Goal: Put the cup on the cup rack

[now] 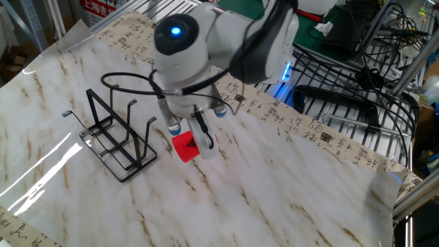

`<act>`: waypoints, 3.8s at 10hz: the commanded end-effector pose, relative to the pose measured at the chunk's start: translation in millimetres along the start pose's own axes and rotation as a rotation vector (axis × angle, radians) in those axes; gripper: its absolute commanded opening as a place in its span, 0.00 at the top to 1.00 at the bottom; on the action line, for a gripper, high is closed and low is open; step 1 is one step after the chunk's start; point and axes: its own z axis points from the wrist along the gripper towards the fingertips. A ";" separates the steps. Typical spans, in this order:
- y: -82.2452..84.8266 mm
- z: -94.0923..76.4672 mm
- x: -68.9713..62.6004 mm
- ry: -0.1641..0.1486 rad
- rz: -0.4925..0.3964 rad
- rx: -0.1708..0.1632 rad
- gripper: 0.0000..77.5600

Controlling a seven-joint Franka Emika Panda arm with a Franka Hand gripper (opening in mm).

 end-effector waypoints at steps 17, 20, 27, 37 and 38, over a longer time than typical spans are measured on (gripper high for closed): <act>-18.6 -34.3 -12.3 0.123 0.135 0.049 0.98; -18.7 -34.5 -12.7 0.126 0.168 0.042 0.98; -18.7 -34.5 -13.0 0.167 0.251 0.002 0.98; -25.5 -41.2 -11.2 0.185 0.473 -0.039 0.98; -28.1 -42.5 -10.1 0.185 0.479 -0.039 0.98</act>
